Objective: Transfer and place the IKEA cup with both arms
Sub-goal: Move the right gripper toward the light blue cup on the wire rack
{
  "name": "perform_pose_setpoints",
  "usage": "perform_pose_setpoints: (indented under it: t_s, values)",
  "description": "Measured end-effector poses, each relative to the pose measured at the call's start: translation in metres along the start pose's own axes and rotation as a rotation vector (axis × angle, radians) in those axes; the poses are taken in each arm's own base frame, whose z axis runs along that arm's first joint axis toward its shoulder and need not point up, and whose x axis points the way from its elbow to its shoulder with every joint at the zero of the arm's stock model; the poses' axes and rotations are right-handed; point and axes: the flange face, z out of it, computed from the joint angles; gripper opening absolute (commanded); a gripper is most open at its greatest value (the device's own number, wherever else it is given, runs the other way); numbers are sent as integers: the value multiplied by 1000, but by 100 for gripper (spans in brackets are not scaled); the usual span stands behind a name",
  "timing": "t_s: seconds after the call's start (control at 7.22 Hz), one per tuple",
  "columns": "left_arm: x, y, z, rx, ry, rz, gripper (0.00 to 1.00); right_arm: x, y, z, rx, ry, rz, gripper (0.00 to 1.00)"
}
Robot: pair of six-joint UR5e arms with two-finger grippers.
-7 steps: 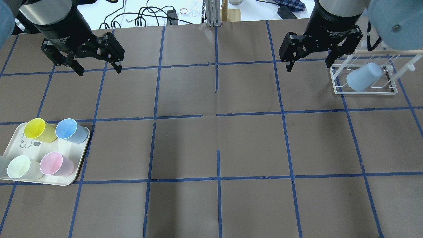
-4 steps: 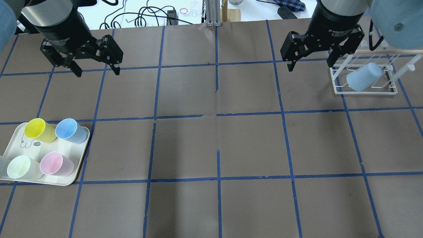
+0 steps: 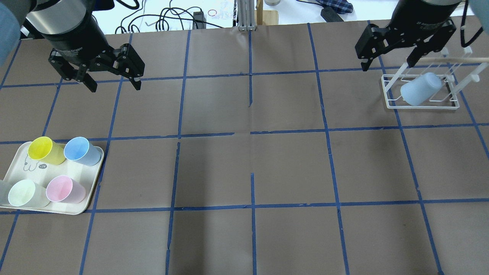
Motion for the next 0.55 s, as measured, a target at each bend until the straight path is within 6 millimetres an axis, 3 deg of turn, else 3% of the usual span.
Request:
perform_pose_setpoints:
  t_s: [0.28,0.55]
  values:
    - [0,-1,-2,13,-1,16,100,58,-9,8,18,7,-49,99]
    - [0,2,-4,22,1,25,100,121,-16,35,20,7,-168,100]
